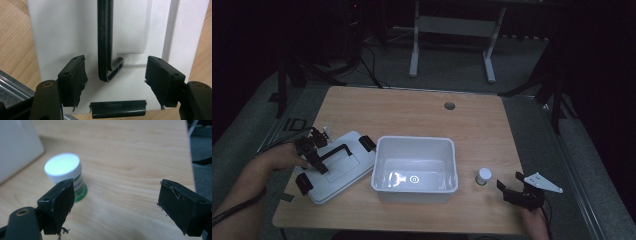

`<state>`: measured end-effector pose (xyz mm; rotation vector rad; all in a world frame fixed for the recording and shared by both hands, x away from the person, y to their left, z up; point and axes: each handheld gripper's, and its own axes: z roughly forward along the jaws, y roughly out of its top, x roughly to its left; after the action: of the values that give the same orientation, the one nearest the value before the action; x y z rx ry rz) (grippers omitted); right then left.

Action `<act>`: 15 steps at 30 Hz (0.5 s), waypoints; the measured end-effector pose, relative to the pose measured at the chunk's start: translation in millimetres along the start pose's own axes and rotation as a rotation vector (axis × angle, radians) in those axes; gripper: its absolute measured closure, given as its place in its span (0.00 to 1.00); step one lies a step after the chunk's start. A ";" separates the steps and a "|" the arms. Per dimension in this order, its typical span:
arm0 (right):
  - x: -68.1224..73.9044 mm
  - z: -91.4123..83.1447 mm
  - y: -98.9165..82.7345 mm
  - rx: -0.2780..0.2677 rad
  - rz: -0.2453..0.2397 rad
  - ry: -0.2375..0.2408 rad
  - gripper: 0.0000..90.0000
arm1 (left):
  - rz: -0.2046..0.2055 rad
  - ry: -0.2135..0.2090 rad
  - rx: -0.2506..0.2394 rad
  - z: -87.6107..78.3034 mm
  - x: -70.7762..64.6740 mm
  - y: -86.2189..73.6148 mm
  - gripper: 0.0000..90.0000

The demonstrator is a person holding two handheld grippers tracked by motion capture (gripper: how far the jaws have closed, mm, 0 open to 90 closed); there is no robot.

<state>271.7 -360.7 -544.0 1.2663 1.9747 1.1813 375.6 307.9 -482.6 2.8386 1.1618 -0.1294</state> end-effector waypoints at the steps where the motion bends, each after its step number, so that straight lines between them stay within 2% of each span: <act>1: 1.0 0.3 0.8 0.008 -0.013 0.002 0.15 | 0.001 0.004 -0.001 -0.4 0.0 -0.5 0.36; 5: 1.9 2.1 4.5 0.042 -0.058 0.019 0.15 | -0.003 0.005 0.008 -0.8 1.3 -2.7 0.36; 9: 0.1 4.3 5.9 0.086 -0.068 0.040 0.15 | -0.002 0.007 0.004 -2.1 0.6 -3.7 0.36; 11: -0.8 6.5 6.8 0.128 -0.079 0.053 0.15 | 0.002 0.008 0.005 -2.8 0.2 -3.6 0.36; 14: -3.1 10.8 8.9 0.219 -0.100 0.094 0.15 | 0.005 0.009 0.014 -3.2 -0.6 -3.1 0.36; 15: -3.1 10.8 8.9 0.219 -0.100 0.094 0.15 | 0.004 0.005 0.013 -3.3 -0.6 -3.1 0.36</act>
<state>285.5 -357.5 -541.7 1.2192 2.2591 1.0152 373.2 310.1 -479.4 2.8540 1.1611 -0.1311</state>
